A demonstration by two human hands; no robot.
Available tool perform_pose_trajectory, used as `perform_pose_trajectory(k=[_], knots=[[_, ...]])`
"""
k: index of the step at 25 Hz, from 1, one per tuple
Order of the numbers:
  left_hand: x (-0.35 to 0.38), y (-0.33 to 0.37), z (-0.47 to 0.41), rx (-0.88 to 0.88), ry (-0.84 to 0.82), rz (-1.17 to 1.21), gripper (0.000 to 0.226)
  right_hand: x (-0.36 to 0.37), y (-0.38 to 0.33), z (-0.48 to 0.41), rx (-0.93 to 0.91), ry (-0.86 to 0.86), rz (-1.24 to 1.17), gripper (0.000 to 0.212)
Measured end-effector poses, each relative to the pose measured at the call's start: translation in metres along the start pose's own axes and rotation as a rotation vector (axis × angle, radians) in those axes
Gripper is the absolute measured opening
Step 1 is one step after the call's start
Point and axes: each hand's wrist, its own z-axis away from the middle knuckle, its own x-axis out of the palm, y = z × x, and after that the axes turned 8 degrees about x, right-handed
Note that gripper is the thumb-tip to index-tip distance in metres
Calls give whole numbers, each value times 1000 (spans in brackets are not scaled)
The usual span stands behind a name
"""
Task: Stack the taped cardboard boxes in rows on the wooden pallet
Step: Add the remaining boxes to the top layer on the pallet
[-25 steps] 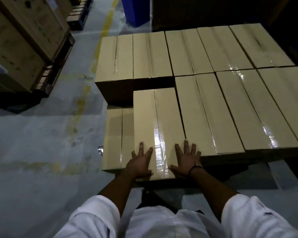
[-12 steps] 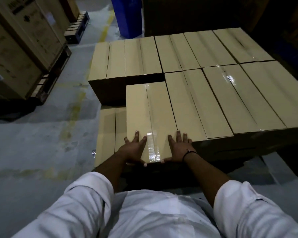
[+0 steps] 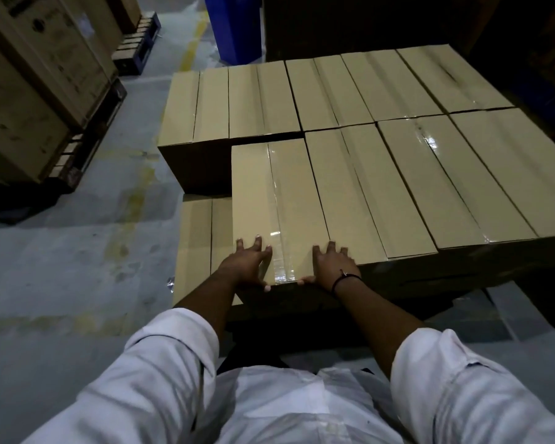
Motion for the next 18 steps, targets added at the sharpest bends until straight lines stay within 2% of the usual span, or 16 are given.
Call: perform_pose_trajectory(k=[5,13,18], knots=[[-9,-5,-9,10,-15,-40,111,4,0,-5,-13,43,32,98],[-17,-15,-23,10,-39,-62,112,-9,13,1,-125,126,121,64],[-15,-15,-22,-6,-29,-43,112,-16,24,8,-175,140,202,52]])
